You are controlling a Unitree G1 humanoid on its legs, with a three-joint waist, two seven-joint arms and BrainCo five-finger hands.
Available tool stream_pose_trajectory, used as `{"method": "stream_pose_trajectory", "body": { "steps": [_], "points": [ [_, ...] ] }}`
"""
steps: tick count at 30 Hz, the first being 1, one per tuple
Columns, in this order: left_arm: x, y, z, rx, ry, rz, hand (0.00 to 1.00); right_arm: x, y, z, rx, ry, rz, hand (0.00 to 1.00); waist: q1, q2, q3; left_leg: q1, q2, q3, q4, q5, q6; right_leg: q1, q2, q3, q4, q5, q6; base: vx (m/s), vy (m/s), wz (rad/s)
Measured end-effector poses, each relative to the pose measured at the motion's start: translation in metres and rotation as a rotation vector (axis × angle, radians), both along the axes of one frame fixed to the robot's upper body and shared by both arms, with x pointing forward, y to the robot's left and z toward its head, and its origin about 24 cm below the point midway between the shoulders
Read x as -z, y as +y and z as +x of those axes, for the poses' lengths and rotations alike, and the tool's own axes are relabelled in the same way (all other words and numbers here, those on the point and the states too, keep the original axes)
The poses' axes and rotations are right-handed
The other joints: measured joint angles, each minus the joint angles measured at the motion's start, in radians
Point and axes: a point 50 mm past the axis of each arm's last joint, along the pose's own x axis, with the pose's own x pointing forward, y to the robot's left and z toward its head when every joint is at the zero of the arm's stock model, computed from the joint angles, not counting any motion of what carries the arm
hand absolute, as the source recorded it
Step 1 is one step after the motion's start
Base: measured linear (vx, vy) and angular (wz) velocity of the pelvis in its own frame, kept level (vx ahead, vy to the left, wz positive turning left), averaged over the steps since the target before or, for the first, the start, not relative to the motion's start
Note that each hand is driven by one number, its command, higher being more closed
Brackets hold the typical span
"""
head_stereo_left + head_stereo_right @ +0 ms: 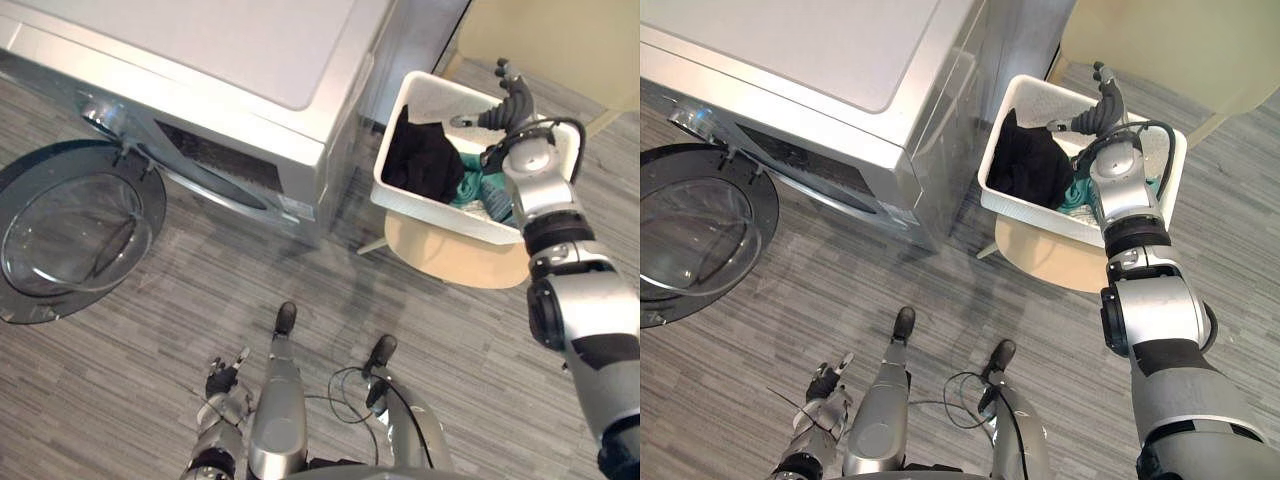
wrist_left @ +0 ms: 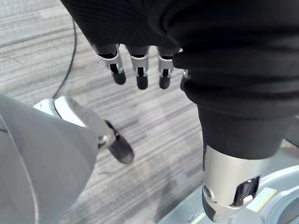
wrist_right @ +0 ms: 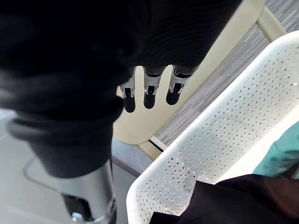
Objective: Pick up the laundry basket with both hands and put the clothes into the washing machine.
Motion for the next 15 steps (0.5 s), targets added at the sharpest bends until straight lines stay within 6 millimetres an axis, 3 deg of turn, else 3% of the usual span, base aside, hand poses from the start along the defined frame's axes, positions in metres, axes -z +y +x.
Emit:
{"method": "stream_pose_trajectory", "body": {
  "steps": [8, 15],
  "points": [
    [-0.015, -0.019, 0.03, 0.1, -0.089, 0.002, 0.0, 0.0, -0.004, 0.003, 0.027, 0.053, 0.01, 0.0, 0.002, 0.001, 0.015, -0.033, -0.009, -0.007, -0.036, 0.033, 0.0, -0.056, -0.017, -0.011, 0.028, -0.001, 0.0, 0.0, 0.008, 0.04],
    [-0.027, -0.03, 0.05, 0.113, -0.157, -0.044, 0.0, -0.003, -0.02, 0.001, 0.056, 0.113, -0.071, 0.0, 0.001, 0.009, 0.043, -0.083, -0.018, -0.024, -0.071, 0.074, 0.006, -0.125, -0.035, -0.025, 0.063, -0.002, 0.0, -0.04, 0.003, 0.06]
  ]
}}
